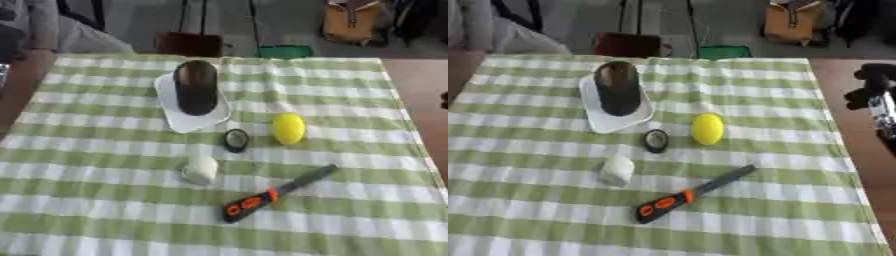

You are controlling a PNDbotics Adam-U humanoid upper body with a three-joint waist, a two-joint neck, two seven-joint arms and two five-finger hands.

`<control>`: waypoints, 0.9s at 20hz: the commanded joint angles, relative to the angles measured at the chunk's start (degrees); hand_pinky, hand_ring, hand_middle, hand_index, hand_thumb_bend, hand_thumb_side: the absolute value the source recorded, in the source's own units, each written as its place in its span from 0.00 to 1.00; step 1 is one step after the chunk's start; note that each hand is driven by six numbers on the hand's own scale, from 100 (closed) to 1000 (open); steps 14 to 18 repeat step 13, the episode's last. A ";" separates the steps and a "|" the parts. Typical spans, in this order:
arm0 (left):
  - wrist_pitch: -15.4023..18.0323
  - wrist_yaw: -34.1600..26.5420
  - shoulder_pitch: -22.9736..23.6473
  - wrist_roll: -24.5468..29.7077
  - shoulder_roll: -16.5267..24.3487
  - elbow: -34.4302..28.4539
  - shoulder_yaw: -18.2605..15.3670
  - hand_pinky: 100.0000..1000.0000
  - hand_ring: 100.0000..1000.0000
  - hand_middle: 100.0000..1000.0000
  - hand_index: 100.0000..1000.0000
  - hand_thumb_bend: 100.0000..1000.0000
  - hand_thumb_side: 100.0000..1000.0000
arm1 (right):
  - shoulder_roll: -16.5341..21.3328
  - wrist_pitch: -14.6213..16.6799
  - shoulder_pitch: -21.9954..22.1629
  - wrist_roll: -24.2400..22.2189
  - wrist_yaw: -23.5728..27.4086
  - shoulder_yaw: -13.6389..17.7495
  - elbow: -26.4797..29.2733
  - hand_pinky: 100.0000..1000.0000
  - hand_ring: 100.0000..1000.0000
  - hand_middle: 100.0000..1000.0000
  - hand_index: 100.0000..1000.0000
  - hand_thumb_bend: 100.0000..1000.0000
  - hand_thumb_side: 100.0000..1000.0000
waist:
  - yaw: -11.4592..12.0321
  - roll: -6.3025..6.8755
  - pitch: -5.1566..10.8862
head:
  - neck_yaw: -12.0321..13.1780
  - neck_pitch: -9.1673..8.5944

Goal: Pick up objects on the table and place them in the box.

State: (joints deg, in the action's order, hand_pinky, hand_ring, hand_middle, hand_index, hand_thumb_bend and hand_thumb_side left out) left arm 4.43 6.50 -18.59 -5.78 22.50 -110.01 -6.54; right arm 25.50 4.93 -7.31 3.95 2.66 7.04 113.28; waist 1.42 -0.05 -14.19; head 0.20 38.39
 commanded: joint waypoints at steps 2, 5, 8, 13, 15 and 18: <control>0.29 -0.10 -0.14 0.79 -0.32 -0.71 -0.22 0.43 0.57 0.61 0.81 0.53 0.69 | 1.96 0.34 -0.68 -0.32 0.14 0.31 1.31 0.54 0.55 0.66 0.73 0.12 0.55 | 0.29 0.02 1.08 | -0.02 0.42; 0.23 0.02 -0.13 0.79 -0.70 -0.29 -0.29 0.43 0.57 0.61 0.81 0.53 0.69 | 1.82 0.25 -0.66 -0.25 0.14 0.42 1.31 0.54 0.55 0.66 0.73 0.13 0.55 | 0.44 -0.04 1.05 | -0.21 0.66; 0.17 0.34 0.20 0.91 -0.99 0.11 -0.31 0.43 0.57 0.61 0.81 0.52 0.69 | 1.88 0.23 -0.65 -0.17 0.03 0.46 1.31 0.54 0.55 0.66 0.73 0.13 0.55 | 0.66 -0.03 0.94 | 0.19 0.81; 0.13 0.63 0.25 1.02 -1.32 0.33 -0.31 0.43 0.57 0.60 0.81 0.52 0.70 | 1.74 0.13 -0.59 -0.13 -0.12 0.39 1.31 0.54 0.55 0.66 0.73 0.13 0.55 | 0.27 -0.07 0.82 | 0.33 0.99; 0.13 0.63 0.25 1.02 -1.32 0.33 -0.31 0.43 0.57 0.60 0.81 0.52 0.70 | 1.74 0.13 -0.59 -0.13 -0.12 0.39 1.31 0.54 0.55 0.66 0.73 0.13 0.55 | 0.27 -0.07 0.82 | 0.33 0.99; 0.13 0.63 0.25 1.02 -1.32 0.33 -0.31 0.43 0.57 0.60 0.81 0.52 0.70 | 1.74 0.13 -0.59 -0.13 -0.12 0.39 1.31 0.54 0.55 0.66 0.73 0.13 0.55 | 0.27 -0.07 0.82 | 0.33 0.99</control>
